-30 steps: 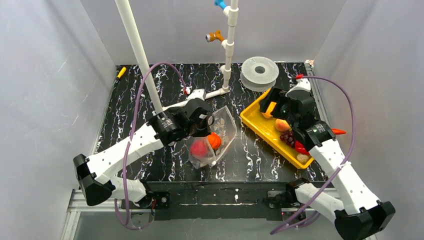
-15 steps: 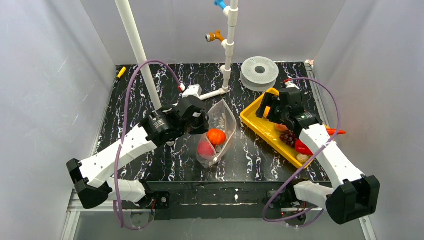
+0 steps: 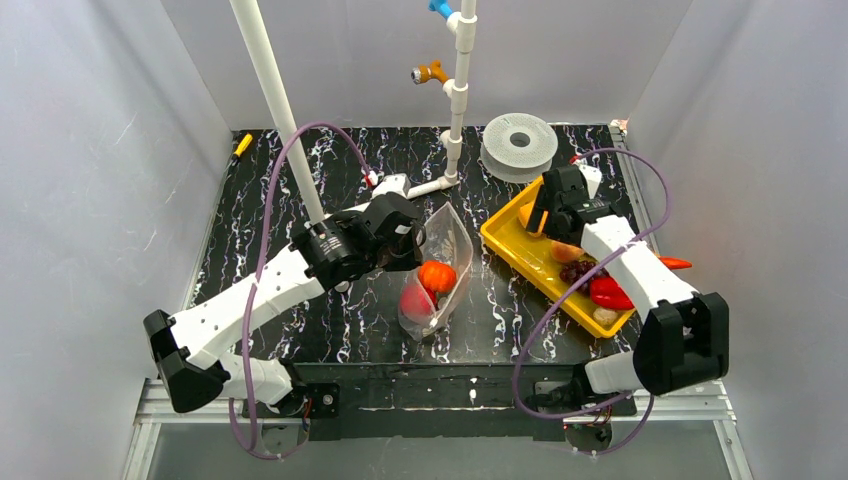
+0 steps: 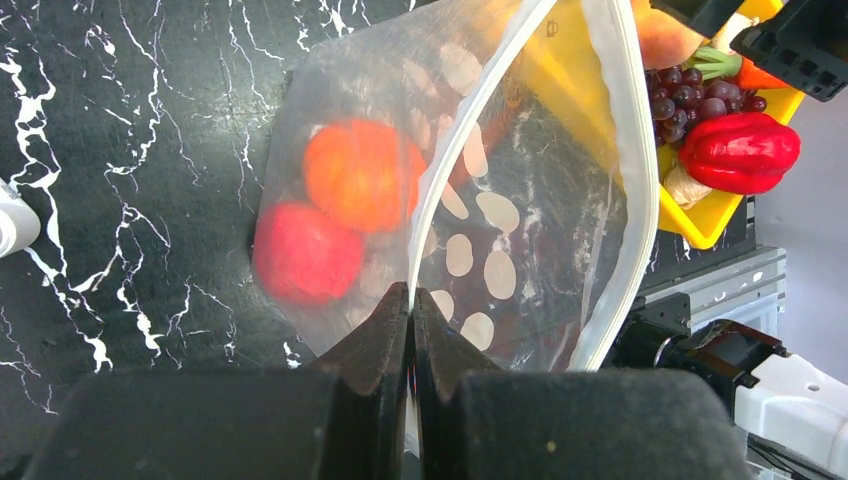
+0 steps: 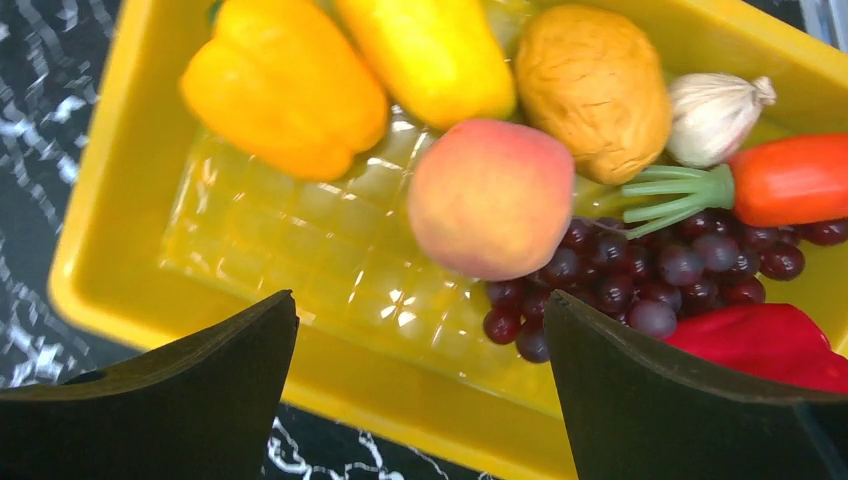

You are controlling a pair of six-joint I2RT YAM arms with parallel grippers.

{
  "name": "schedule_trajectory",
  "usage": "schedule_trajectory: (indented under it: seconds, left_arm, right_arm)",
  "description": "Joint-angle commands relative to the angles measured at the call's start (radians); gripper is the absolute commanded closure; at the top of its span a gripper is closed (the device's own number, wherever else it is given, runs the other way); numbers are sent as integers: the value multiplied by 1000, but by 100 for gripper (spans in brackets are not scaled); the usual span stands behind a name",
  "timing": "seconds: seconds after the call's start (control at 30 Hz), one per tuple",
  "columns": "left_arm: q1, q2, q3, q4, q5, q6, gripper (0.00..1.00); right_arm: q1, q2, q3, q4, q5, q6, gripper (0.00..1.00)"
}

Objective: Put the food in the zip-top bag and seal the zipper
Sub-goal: Pick up the fake fruit from the bin.

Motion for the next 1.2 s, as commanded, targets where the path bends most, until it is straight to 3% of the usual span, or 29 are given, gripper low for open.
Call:
schedule_trajectory:
  seconds: [0.0,0.27,0.77,0.9,1.17]
  left_arm:
    - [5,4,-22,10,9,-7,100]
    - [5,-5,-33,16,11,-10,100]
    - [9,1,-29,17,16,-8,100]
    - [9,0,-31,16,17,-10,100]
    - [10,-5,-32,16,16,-9,100]
  right_arm:
    - [-63,74,51,-22,117,94,2]
    - [-138,188,74,-6,57,117,2]
    - [-144,252,33,43,5,95,3]
    - [-143,252,32,47,4,82,12]
    - [-141,172,-1,82,-34,44,51]
